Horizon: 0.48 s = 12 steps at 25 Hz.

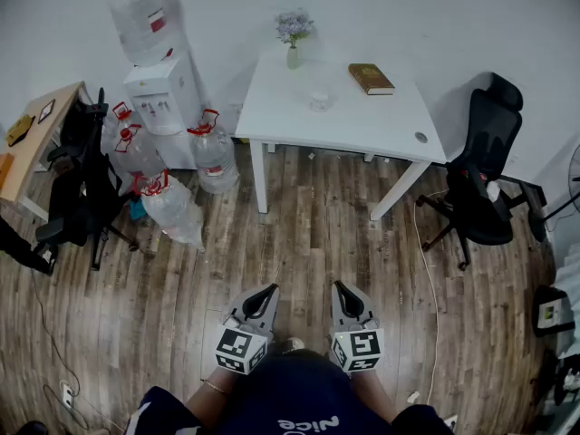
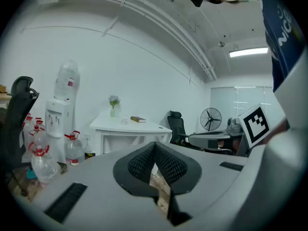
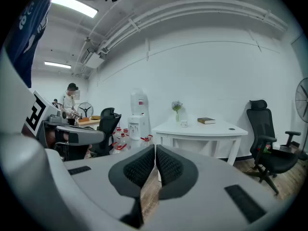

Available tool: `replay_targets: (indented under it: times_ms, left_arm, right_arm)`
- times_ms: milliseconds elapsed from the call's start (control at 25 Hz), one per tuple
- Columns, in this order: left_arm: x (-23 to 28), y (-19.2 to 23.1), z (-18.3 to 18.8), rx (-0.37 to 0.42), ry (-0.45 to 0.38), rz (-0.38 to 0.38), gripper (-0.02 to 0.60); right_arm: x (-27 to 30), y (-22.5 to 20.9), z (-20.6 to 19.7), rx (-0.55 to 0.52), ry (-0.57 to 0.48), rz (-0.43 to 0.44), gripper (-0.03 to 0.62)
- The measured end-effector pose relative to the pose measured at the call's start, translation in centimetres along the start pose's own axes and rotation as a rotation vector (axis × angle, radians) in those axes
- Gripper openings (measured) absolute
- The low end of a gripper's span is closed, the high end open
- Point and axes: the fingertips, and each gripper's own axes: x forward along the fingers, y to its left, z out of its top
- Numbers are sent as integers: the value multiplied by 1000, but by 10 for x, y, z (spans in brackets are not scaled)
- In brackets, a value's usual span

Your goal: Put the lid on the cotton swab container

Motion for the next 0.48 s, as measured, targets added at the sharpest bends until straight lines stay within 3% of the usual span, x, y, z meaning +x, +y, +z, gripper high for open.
replay_targets:
  times_ms: [480]
  left_arm:
    - [20, 56, 15, 11, -9, -42, 20]
  right_arm:
    - [52, 11, 12, 22, 10, -64, 52]
